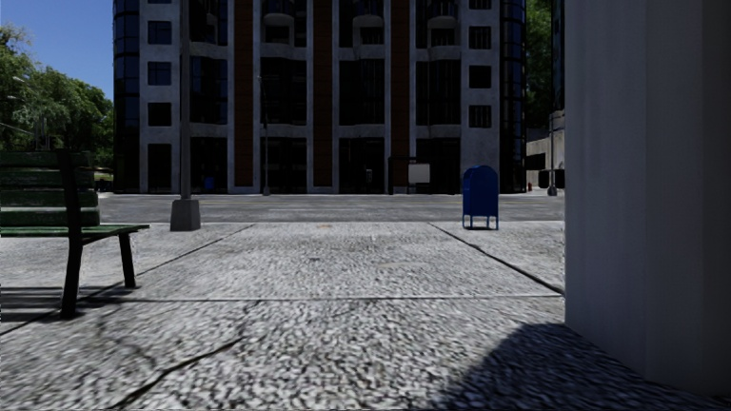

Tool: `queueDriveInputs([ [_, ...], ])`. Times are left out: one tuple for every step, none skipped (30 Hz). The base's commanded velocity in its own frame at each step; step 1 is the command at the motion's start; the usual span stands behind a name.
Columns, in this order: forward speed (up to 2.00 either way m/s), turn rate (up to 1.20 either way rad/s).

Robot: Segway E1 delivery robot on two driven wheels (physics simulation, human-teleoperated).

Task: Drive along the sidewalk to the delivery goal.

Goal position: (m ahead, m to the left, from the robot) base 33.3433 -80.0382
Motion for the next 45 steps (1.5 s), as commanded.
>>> queueDriveInputs([
  [2.0, 0.0],
  [2.0, 0.0],
  [2.0, 0.0],
  [2.0, 0.0],
  [2.0, 0.0],
  [2.0, 0.0],
  [2.0, 0.0],
  [2.0, 0.0],
  [2.0, -0.06],
  [2.0, -0.14],
  [2.0, -0.14],
  [2.0, -0.25],
  [2.0, -0.34],
  [2.0, -0.36],
  [2.0, -0.38],
  [2.0, -0.38],
  [2.0, -0.42],
  [2.0, -0.54],
  [2.0, -0.6],
  [2.0, -0.61],
  [2.0, -0.62],
  [2.0, -0.62],
  [2.0, -0.62],
  [2.0, -0.63],
  [2.0, -0.63],
  [2.0, -0.63],
  [2.0, -0.63],
  [2.0, -0.63],
  [2.0, -0.63],
  [2.0, -0.63],
  [2.0, -0.64],
  [2.0, -0.64],
  [2.0, -0.64],
  [2.0, -0.68],
  [2.0, -0.71],
  [2.0, -0.71],
  [2.0, -0.72],
  [2.0, -0.72],
  [2.0, -0.72],
  [2.0, -0.72],
  [2.0, -0.72],
  [2.0, -0.72],
  [2.0, -0.72],
  [2.0, -0.72],
  [2.0, -0.72],
])
